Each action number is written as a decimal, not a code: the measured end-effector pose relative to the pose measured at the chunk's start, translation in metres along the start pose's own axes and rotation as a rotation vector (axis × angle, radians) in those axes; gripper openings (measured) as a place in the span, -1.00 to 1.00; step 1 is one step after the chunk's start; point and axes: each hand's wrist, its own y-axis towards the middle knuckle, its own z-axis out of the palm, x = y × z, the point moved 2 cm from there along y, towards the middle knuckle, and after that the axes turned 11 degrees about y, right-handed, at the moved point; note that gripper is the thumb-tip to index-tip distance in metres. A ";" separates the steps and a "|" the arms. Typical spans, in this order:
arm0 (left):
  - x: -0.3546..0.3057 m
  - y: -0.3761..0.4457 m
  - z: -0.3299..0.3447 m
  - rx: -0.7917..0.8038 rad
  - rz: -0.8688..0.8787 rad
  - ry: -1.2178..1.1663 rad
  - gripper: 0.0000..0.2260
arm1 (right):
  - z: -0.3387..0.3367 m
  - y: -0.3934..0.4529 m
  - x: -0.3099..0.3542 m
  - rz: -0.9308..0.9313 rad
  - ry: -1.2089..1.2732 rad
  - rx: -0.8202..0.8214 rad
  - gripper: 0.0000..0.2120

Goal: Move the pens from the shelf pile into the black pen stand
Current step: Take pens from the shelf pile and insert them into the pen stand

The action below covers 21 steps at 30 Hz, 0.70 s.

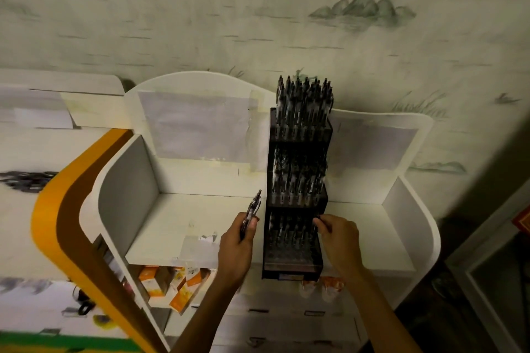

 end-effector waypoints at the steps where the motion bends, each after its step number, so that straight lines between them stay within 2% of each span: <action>1: 0.001 0.000 0.000 0.001 -0.003 0.003 -0.86 | 0.001 -0.001 -0.001 0.014 -0.008 0.002 -0.86; 7: 0.006 0.002 0.001 0.015 -0.027 0.016 -0.82 | 0.006 -0.006 -0.007 0.085 -0.034 0.020 -0.78; 15: 0.003 0.003 -0.002 0.034 -0.028 -0.003 -0.83 | 0.006 -0.008 -0.003 0.162 -0.054 -0.067 -0.68; 21: 0.001 0.004 0.001 0.073 -0.031 0.027 -0.82 | 0.019 -0.007 0.033 0.119 0.249 0.058 -0.84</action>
